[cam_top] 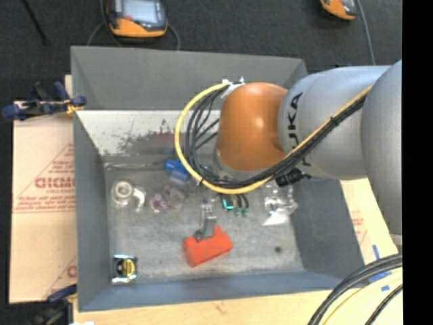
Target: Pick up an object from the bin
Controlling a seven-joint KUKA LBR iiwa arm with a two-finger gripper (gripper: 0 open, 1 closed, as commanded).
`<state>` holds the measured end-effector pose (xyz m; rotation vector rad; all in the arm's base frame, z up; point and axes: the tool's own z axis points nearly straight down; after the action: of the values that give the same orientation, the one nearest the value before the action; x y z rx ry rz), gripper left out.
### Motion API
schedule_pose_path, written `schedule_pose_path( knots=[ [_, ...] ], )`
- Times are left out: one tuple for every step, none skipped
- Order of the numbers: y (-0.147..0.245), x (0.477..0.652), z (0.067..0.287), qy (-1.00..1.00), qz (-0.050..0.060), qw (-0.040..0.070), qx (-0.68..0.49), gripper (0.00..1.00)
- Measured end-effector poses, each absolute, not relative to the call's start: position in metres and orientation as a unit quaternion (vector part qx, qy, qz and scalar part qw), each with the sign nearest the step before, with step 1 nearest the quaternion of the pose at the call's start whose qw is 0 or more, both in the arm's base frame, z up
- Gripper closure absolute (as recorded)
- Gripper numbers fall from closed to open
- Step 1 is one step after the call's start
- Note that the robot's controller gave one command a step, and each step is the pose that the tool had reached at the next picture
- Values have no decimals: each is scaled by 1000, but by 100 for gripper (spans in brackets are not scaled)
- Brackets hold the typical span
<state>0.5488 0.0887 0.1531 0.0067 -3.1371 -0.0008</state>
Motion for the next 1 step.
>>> schedule_pose_path(
  knots=[
    [56, 483, 68, -1000, 0, -2, 16, 0]
  ],
)
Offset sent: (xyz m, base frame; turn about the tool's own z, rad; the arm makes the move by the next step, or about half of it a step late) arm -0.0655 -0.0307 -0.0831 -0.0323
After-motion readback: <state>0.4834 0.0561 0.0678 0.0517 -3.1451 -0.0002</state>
